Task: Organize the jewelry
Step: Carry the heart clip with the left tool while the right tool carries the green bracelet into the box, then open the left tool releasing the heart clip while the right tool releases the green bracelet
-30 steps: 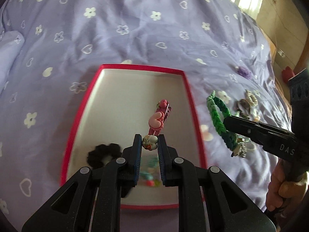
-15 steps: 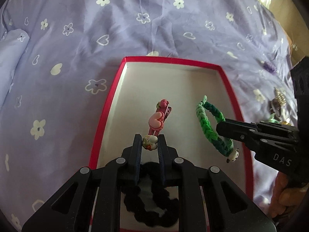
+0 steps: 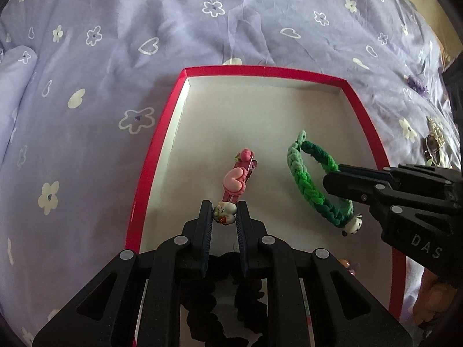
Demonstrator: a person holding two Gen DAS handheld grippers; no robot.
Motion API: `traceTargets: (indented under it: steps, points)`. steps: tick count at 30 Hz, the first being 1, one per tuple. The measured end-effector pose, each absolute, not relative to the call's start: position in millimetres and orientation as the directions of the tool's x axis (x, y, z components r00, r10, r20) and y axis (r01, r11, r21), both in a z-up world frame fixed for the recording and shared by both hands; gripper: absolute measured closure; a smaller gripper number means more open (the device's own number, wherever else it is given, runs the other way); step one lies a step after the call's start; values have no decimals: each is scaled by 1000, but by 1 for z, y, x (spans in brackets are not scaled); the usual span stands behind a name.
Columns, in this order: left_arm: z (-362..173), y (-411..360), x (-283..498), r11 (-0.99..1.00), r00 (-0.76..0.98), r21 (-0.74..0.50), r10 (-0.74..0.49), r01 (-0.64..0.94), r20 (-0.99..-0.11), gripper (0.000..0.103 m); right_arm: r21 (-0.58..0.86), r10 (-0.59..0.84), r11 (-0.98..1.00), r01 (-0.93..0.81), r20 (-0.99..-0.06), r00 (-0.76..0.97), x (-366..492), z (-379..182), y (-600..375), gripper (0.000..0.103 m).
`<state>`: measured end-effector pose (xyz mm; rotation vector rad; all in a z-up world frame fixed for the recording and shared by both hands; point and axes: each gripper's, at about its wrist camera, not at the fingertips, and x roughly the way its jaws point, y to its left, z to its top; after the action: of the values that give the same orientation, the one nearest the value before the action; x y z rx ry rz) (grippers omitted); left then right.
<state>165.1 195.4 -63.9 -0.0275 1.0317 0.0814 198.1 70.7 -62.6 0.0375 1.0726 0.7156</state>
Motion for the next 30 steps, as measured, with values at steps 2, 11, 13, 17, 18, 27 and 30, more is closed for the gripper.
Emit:
traceTargets:
  steps: [2, 11, 13, 17, 18, 27, 30]
  points:
    - [-66, 194, 165, 997, 506, 18, 56, -80, -860, 88, 354, 546, 778, -519, -789, 280, 198, -63, 72, 91]
    - [-67, 191, 165, 996, 509, 35, 72, -82, -858, 87, 341, 541, 776, -531, -793, 280, 197, -63, 74, 91]
    - [-67, 191, 165, 995, 507, 39, 79, -91, -858, 82, 357, 552, 770, -528, -788, 272, 198, -63, 73, 90]
    - [-64, 193, 161, 994, 507, 27, 76, -104, -859, 71, 377, 566, 765, -523, -781, 264, 197, -61, 70, 84]
    - [-64, 194, 160, 994, 508, 24, 75, -107, -858, 70, 381, 568, 765, -519, -779, 265, 197, -60, 68, 79]
    - [-42, 198, 132, 985, 538, -37, 61, -168, -840, 59, 425, 617, 745, -514, -731, 291, 178, -35, 41, 69]
    - [-34, 195, 120, 982, 553, -71, 39, -176, -833, 57, 443, 633, 744, -500, -707, 316, 164, -26, 17, 64]
